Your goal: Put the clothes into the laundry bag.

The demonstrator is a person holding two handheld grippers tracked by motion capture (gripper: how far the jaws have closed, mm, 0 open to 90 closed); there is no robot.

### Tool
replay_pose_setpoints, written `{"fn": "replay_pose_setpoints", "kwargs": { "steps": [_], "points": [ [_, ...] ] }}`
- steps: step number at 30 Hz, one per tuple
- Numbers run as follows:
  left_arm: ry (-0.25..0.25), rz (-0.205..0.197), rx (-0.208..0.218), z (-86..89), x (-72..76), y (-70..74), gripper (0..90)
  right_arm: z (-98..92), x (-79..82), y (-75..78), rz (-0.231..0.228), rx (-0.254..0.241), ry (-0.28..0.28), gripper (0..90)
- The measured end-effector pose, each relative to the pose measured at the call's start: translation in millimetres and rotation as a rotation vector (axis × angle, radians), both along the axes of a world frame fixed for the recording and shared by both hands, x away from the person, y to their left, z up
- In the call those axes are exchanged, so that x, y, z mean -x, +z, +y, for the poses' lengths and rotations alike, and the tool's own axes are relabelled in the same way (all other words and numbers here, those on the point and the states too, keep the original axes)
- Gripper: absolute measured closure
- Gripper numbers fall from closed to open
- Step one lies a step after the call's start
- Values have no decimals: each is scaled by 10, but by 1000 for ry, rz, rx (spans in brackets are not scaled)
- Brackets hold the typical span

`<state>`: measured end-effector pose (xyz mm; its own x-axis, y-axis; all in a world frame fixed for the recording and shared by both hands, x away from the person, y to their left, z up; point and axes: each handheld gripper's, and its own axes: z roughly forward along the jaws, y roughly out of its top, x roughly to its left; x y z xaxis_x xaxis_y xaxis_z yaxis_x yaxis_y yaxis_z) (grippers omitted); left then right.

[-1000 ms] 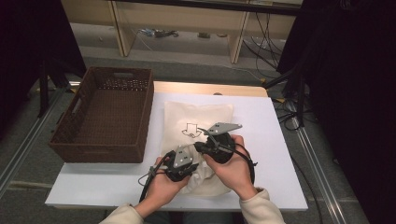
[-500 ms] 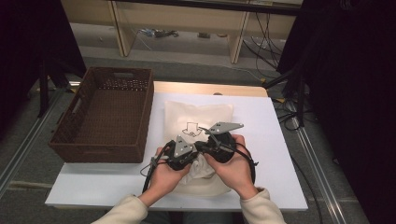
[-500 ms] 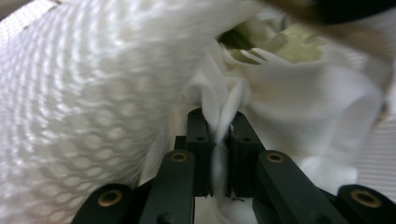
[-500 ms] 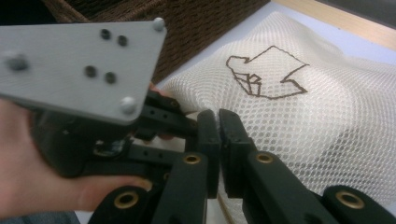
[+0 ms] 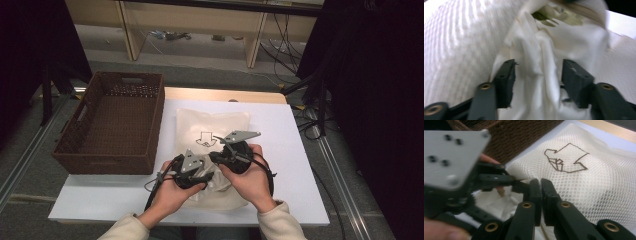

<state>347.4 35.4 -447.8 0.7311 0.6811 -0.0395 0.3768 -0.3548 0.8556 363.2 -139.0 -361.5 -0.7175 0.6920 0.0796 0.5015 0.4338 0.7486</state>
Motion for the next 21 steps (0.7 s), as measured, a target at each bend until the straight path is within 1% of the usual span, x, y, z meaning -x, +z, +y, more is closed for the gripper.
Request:
{"fn": "replay_pose_setpoints", "kwargs": {
  "steps": [1, 2, 3, 4, 5, 6, 7, 8, 9, 10, 11, 12, 13, 14, 15, 16, 18, 21],
  "points": [
    [-23, -7, -49, 39, 33, 25, 393, 7, 13, 0, 18, -13, -19, 891],
    [-23, -13, -38, 42, 66, 26, 364, -4, 12, 15, 32, 6, -11, 891],
    [-35, -12, -52, 67, 106, 45, 345, -3, 14, 13, 31, 5, -13, 891],
    [-43, -14, -49, 81, 148, 54, 328, -13, -6, 11, 2, 21, 11, 891],
    [-60, -29, -79, 107, 193, 64, 306, -8, 5, 13, 16, 12, 2, 890],
    [-68, -35, -97, 121, 225, 66, 286, 0, 2, 3, -2, 4, -7, 891],
    [-68, -39, -99, 122, 252, 59, 275, -10, 0, 14, -4, 15, -4, 891],
    [-78, -33, -112, 127, 286, 45, 269, -17, -7, 17, -8, 21, 7, 891],
    [-85, -32, -117, 125, 301, 30, 261, -13, 5, 16, 11, 10, -5, 890],
    [-93, -26, -133, 121, 317, 6, 258, -2, 6, 4, 0, 1, -15, 890],
    [-96, -31, -138, 108, 320, -26, 254, -9, 11, 16, 11, 11, -19, 890],
    [-104, -19, -144, 98, 320, -43, 253, -15, 11, 26, 20, 14, -9, 890],
    [-106, -14, -159, 80, 309, -72, 252, -13, 10, 24, 15, 16, -13, 891],
    [-110, -15, -169, 43, 288, -132, 252, 0, 12, 12, 7, 3, -19, 891],
    [-113, -12, -177, 24, 275, -160, 256, -2, 19, 20, 24, 9, -15, 890],
    [-111, -8, -192, 3, 258, -191, 266, -5, 5, 14, 9, 16, 4, 891],
    [-111, -8, -230, -36, 214, -250, 298, -3, 5, 14, 13, 17, 5, 890],
    [-94, -18, -257, -70, 176, -271, 399, -4, 6, 16, 12, 17, 3, 890]
  ]
}}
